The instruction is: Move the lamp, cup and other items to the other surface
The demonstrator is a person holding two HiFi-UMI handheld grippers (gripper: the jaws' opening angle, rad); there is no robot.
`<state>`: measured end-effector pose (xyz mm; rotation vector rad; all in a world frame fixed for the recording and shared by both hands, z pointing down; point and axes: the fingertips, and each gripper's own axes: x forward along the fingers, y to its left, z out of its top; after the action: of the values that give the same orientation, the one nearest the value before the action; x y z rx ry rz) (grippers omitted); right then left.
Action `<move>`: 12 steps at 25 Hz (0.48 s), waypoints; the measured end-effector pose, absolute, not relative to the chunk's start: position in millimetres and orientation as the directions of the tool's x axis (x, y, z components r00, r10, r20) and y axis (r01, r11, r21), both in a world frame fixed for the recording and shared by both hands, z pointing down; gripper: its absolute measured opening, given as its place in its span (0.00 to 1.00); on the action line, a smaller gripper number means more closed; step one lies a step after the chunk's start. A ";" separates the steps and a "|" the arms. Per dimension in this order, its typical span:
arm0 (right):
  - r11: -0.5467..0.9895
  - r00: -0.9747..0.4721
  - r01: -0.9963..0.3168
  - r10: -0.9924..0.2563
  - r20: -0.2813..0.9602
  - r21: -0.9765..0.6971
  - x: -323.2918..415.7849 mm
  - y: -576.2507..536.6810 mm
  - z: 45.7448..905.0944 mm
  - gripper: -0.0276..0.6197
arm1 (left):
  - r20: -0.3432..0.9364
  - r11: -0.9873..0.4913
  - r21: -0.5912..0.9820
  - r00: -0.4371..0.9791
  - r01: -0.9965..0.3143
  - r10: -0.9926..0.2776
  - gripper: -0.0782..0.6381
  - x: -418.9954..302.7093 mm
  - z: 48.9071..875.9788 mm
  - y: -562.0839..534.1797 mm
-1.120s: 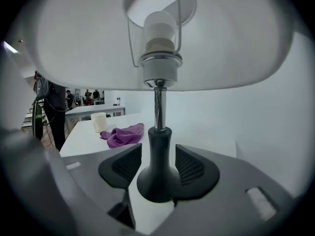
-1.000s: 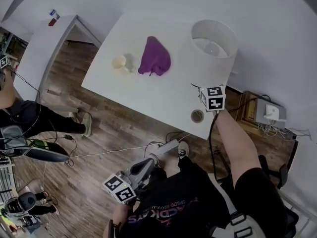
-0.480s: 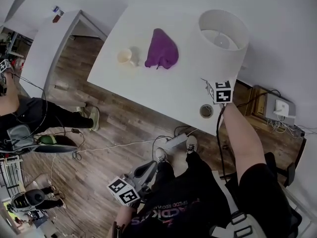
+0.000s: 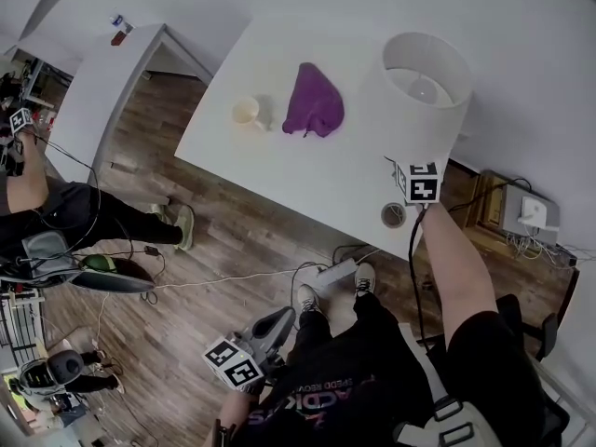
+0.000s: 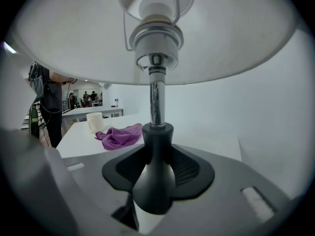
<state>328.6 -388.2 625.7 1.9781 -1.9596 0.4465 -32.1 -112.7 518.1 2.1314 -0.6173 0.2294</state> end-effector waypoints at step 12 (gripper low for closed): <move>0.031 -0.034 -0.999 -0.939 0.343 -0.014 322.6 -352.6 579.6 0.28 | 0.367 -0.513 0.697 0.864 -0.500 -0.343 0.11 -16.2 509.3 -113.2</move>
<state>322.6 -352.6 579.6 2.0001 -2.0681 0.3686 -16.2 -113.2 509.3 2.1594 -0.6087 0.2283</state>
